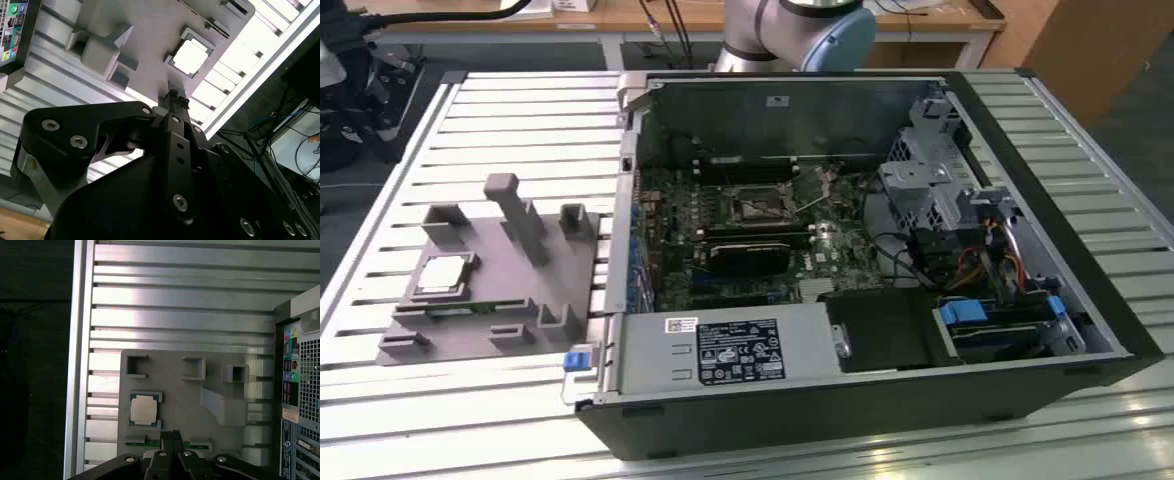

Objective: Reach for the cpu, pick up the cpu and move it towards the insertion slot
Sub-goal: 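Reach for the cpu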

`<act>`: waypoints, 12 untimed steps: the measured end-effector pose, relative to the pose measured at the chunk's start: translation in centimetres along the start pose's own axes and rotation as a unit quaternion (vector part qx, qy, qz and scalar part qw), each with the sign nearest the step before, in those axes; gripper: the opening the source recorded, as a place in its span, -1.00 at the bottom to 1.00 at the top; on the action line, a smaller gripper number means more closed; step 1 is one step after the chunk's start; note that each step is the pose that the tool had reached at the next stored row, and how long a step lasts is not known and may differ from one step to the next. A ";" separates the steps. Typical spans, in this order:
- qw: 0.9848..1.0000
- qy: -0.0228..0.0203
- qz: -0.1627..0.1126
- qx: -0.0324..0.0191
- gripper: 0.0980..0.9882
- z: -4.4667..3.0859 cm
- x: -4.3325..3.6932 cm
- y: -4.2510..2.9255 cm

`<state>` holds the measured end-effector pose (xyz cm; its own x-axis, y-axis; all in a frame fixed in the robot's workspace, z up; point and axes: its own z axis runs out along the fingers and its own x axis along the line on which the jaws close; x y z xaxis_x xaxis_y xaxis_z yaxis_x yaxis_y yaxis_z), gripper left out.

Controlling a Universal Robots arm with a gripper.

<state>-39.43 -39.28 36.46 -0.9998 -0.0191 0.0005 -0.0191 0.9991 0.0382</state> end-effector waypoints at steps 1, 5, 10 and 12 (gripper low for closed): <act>1.000 0.000 0.000 0.000 -0.98 0.00 0.00 0.00; 1.000 0.000 0.000 0.000 -0.98 0.00 0.00 0.00; 1.000 0.000 0.000 0.000 -0.98 0.00 0.21 0.01; 1.000 0.000 0.000 0.000 -0.98 0.00 0.28 0.01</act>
<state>-39.71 -39.28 36.47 -0.9998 -0.0191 0.0006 -0.0191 0.9991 0.0382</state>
